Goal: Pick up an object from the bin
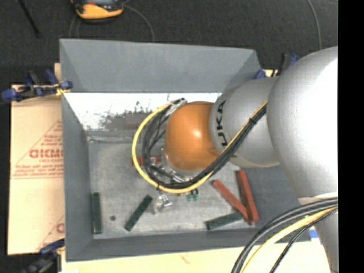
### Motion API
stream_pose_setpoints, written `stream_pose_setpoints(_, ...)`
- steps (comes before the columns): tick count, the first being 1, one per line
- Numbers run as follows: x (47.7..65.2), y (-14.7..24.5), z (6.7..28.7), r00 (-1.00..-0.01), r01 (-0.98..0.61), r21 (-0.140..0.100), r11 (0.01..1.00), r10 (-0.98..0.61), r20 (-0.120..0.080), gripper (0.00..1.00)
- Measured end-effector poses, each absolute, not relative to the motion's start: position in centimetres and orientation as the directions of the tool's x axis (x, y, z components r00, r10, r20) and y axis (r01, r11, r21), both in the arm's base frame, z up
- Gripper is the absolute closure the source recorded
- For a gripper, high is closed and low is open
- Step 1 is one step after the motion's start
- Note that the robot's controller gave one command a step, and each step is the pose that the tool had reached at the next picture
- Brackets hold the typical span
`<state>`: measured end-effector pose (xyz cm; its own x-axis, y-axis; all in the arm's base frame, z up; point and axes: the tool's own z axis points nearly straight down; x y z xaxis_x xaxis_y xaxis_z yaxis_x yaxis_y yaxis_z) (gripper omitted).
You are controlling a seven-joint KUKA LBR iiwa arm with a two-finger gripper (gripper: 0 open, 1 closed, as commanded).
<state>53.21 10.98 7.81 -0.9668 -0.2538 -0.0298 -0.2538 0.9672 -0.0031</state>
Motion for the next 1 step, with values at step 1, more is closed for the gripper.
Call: stream_pose_setpoints(1,53.13,11.00,7.78,-0.967,-0.254,-0.003,0.967,-0.254,-0.027,0.00)
